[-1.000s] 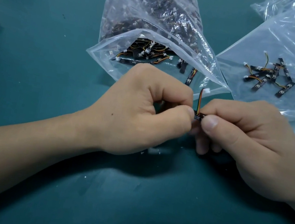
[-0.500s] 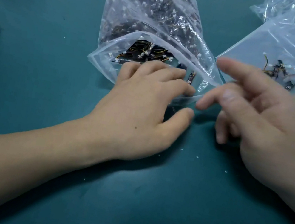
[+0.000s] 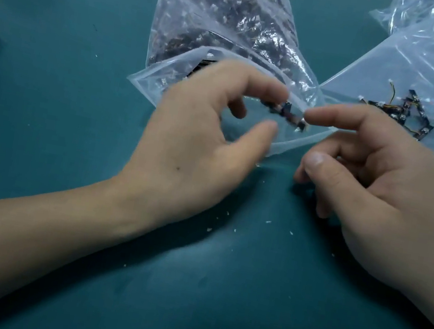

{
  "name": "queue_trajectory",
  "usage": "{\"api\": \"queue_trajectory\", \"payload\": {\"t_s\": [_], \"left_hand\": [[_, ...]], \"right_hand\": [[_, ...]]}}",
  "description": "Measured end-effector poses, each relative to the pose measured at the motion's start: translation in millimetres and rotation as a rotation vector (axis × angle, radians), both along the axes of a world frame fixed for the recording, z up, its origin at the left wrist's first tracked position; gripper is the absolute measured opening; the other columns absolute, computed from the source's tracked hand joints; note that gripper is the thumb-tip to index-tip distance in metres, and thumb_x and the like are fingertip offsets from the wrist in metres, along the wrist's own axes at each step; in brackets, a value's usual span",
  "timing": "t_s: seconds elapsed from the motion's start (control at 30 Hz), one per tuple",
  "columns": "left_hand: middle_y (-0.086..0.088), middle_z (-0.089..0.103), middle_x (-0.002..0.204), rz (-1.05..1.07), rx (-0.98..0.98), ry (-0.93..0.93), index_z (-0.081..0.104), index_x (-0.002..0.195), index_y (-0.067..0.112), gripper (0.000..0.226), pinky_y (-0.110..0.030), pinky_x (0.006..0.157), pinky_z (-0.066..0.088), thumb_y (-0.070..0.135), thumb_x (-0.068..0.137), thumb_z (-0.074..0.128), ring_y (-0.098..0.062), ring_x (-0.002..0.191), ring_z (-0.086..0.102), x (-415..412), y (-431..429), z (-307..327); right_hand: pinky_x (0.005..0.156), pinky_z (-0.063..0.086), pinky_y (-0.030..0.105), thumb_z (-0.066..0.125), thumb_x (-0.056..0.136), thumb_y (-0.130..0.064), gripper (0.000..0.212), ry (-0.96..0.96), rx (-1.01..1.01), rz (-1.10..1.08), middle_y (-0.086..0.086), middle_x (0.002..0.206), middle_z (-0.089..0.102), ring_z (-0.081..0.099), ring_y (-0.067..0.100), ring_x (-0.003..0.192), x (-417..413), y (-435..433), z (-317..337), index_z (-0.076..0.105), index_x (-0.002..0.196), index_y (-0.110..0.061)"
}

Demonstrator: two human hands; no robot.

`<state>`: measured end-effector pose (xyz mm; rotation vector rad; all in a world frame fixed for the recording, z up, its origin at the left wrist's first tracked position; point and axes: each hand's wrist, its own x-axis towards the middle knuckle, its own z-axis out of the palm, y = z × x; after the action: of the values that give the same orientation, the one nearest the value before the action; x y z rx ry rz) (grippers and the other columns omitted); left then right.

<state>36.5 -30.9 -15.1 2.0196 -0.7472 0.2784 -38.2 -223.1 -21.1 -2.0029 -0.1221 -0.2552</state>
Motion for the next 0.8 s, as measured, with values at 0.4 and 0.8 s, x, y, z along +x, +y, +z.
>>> {"api": "queue_trajectory", "payload": {"t_s": [0.4,0.8], "left_hand": [[0.009,0.067,0.086,-0.231,-0.111,0.209,0.064,0.107,0.024,0.022,-0.033,0.06,0.048,0.014,0.089,0.073,-0.024,0.065,0.056,1.5,0.7,2.0],[-0.009,0.062,0.065,-0.21,-0.117,0.348,0.062,0.078,0.015,0.013,-0.016,0.054,0.035,0.018,0.089,0.067,-0.008,0.054,0.045,-0.1,-0.1,3.7]], "right_hand": [[0.051,0.046,0.023,0.053,0.101,-0.037,0.019,-0.022,-0.11,-0.014,-0.007,0.079,0.073,0.061,0.019,0.053,0.3,1.6,4.8,0.068,0.093,-0.028],[0.046,0.04,0.02,0.046,0.105,-0.036,0.034,0.04,0.152,-0.035,0.009,0.075,0.073,0.054,0.022,0.042,5.6,-4.0,4.2,0.071,0.092,-0.017]]}}
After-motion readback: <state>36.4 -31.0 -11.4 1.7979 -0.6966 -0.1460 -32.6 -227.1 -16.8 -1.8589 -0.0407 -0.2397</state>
